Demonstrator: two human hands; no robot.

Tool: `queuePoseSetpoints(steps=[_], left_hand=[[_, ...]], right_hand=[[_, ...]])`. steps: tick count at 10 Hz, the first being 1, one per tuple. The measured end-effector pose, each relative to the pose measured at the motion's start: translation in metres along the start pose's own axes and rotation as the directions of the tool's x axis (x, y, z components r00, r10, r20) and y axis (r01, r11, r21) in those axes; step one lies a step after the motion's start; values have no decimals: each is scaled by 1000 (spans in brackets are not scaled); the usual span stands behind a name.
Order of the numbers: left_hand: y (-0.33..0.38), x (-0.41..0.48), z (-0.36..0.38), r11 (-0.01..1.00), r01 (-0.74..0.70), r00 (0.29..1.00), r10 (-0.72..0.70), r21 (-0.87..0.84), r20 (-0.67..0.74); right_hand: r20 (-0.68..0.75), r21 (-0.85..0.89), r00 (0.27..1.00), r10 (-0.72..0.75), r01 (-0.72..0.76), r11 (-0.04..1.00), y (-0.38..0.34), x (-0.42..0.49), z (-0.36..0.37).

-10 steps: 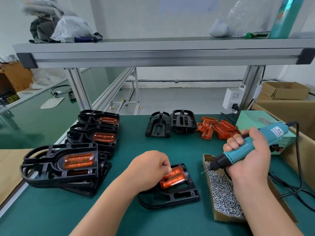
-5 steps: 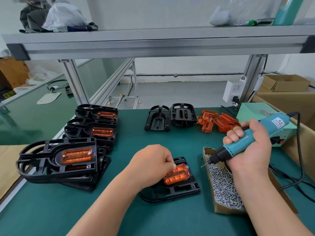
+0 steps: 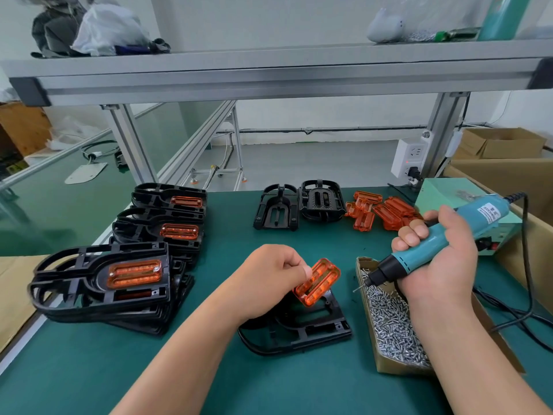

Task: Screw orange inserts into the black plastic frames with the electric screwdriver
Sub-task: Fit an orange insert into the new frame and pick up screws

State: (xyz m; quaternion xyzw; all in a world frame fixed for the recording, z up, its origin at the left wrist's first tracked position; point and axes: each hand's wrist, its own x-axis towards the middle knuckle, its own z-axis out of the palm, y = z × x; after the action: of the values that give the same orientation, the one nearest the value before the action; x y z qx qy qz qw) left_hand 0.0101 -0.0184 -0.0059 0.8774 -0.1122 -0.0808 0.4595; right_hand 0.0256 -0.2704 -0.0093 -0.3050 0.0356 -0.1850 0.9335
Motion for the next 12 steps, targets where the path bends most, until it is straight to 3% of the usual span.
queuePoseSetpoints(steps=[6,7,8,9,10,12], left_hand=[[3,-2,0,996,36,998,-32,78,-55],[7,-3,3,986,85,996,-80,-146,43],[12,-4,7,870,128,986,-61,-477,154],[15,-3,9,759,177,970,-26,-627,241],[19,-3,7,711,203,961,-15,-673,275],[14,-1,4,783,189,972,-65,-592,224]], right_hand=[[9,-2,1000,2,-2,1000,1,1,-1],[6,-1,1000,-1,1,1000,1,0,-1],[3,-3,1000,2,-2,1000,0,0,-1],[1,-7,1000,0,0,1000,0,1,0],[4,-9,1000,0,0,1000,1,0,1],[6,-15,1000,-7,7,1000,0,-1,0]])
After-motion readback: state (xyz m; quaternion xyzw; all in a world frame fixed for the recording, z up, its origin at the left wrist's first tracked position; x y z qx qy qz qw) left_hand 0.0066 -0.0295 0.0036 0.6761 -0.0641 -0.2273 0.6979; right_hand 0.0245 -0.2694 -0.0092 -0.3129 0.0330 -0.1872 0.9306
